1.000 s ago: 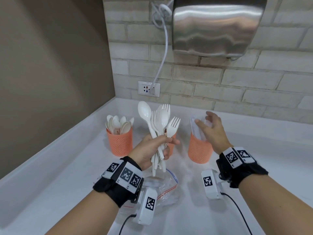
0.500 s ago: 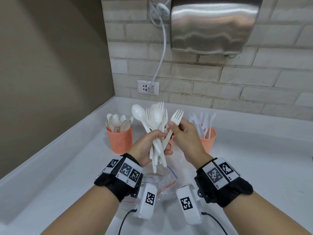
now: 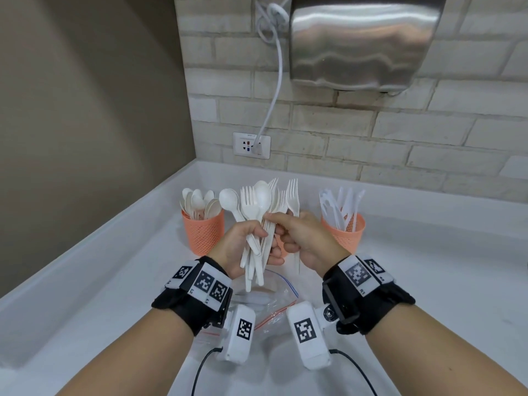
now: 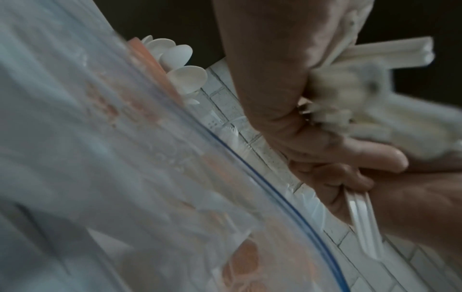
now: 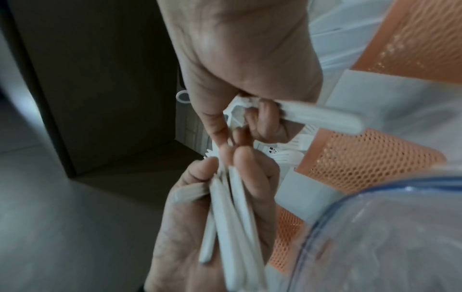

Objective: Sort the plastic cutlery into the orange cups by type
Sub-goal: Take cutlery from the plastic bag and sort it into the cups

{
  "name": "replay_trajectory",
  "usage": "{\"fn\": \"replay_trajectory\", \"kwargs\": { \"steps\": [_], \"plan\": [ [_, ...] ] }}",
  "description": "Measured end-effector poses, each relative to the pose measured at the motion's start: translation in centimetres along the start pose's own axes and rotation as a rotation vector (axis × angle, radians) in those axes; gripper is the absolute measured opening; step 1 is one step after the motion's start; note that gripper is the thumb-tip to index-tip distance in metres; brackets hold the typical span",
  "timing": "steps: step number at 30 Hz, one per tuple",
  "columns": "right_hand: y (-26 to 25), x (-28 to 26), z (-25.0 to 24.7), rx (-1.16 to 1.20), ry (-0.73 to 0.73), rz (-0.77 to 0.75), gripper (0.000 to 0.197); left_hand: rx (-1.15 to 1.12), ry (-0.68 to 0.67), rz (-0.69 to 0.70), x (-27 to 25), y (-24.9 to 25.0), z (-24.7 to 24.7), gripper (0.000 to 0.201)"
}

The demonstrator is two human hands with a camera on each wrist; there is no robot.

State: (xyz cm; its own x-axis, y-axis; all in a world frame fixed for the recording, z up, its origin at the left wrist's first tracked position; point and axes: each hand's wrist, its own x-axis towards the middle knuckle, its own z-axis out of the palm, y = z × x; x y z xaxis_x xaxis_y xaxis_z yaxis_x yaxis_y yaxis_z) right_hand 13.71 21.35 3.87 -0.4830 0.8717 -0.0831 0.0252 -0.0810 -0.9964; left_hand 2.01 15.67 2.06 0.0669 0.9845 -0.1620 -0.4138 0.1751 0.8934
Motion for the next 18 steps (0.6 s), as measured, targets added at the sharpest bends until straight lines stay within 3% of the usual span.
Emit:
{"fn": "replay_trajectory", "kwargs": {
  "steps": [5, 9, 12, 15, 18],
  "plan": [
    [0.2, -0.3, 0.3, 0.006, -0.016, -0.053, 0.017, 0.073, 0.033, 0.029, 0.1, 0.2, -0.2, 0.037],
    [0.5, -0.1, 0.1, -0.056, 0.023, -0.115, 0.023, 0.121, 0.080, 0.070, 0.0, -0.3, -0.4, 0.029],
    [0.5, 0.4, 0.1, -0.006, 0.144, -0.088, 0.030, 0.070, 0.125, 0.115, 0.2, -0.3, -0.3, 0.022],
    [-0.2, 0.9, -0.3, -0.014, 0.290, -0.161, 0.033, 0.125, 0.212, 0.151, 0.6, -0.2, -0.9, 0.020],
    [-1.1, 0.7, -0.3, 0.012, 0.244, -0.236, 0.033, 0.171, 0.211, 0.163, 0.2, -0.1, -1.1, 0.013]
  ]
}}
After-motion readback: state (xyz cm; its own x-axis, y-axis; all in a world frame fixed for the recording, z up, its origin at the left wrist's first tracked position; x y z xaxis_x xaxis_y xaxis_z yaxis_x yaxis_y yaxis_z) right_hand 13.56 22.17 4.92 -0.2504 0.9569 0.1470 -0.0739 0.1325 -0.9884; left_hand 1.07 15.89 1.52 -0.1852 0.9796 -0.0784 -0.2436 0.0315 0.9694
